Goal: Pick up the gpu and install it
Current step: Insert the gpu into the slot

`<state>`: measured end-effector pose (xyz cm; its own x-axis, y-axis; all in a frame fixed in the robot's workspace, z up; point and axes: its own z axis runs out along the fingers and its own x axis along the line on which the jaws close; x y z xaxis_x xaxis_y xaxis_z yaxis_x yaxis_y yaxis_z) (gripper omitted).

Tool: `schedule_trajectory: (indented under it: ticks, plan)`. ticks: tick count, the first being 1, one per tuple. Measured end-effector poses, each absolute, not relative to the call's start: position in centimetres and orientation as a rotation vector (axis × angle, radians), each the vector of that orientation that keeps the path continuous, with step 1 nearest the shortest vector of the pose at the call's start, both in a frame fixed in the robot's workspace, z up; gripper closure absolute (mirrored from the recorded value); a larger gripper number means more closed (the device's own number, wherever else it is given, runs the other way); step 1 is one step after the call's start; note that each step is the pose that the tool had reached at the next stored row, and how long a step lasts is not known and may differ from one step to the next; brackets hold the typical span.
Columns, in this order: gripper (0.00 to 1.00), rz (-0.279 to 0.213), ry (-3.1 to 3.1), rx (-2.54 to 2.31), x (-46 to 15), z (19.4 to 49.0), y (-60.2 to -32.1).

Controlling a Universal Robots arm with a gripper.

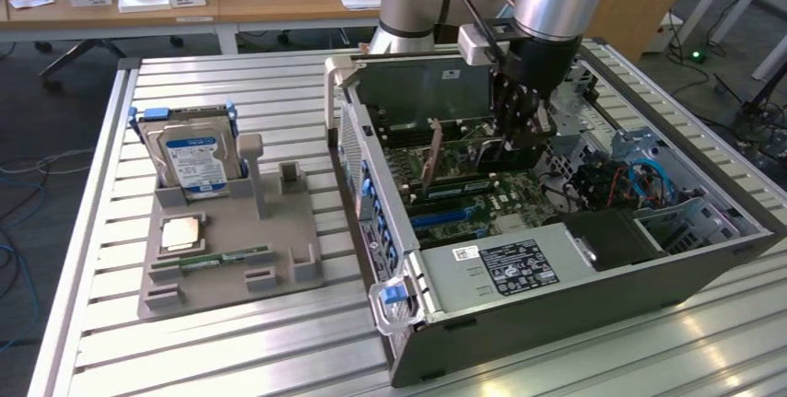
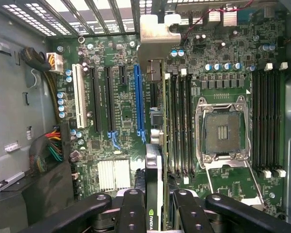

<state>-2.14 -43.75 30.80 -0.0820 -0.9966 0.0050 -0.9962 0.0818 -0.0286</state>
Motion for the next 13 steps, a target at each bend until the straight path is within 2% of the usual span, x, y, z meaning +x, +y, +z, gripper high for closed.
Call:
schedule_trajectory:
  ticks: [13]
  plan:
    - [0.73, -0.038, 2.271, -2.148, -2.58, 30.57, -43.75]
